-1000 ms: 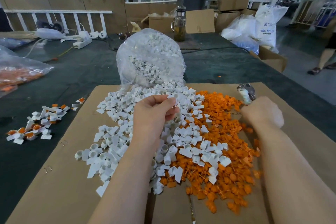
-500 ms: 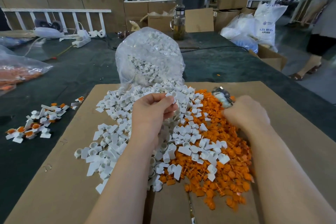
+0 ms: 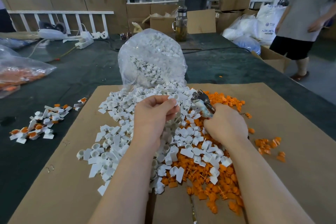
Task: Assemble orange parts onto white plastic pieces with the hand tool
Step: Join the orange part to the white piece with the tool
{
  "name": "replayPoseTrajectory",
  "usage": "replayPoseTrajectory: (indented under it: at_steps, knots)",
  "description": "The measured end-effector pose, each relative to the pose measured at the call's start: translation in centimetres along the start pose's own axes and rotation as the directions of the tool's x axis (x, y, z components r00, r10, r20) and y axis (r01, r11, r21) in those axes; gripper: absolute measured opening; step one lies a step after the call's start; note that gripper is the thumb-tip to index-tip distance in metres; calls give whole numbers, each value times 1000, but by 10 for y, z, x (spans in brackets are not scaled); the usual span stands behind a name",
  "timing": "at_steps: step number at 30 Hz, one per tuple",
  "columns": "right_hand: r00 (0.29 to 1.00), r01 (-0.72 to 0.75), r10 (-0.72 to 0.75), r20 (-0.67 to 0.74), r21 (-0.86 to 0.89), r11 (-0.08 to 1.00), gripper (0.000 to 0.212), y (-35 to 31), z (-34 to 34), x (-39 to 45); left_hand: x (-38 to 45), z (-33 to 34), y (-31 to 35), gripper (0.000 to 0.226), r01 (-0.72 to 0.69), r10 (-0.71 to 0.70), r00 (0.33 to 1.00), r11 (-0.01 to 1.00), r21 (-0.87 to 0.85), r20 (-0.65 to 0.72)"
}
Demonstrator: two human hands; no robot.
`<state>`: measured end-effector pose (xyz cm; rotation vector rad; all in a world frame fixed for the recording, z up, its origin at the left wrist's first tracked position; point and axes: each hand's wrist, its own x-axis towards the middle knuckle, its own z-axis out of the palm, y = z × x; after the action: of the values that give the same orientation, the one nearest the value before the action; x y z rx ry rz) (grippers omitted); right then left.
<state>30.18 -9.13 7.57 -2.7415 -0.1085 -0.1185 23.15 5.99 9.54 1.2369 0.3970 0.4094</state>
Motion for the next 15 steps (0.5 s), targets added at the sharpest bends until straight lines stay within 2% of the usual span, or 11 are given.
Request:
replayPoseTrajectory:
  at_steps: [4, 7, 11, 15]
  knots:
    - [996, 43, -41, -75, 29, 999, 10, 4, 2, 0, 0, 0, 0, 7, 11, -11, 1000, 1000, -5, -1]
    - [986, 125, -97, -137, 208, 970, 12, 3, -2, 2, 0, 0, 0, 7, 12, -12, 1000, 1000, -8, -3]
    - [966, 255, -171, -194, 609, 751, 14, -8, -6, -6, -2, 2, 0, 8, 3, -3, 1000, 1000, -7, -1]
    - [946, 322, -224, -235, 769, 553, 19, -18, -6, -16, -2, 5, -1, 7, -21, 21, 1000, 999, 25, 1]
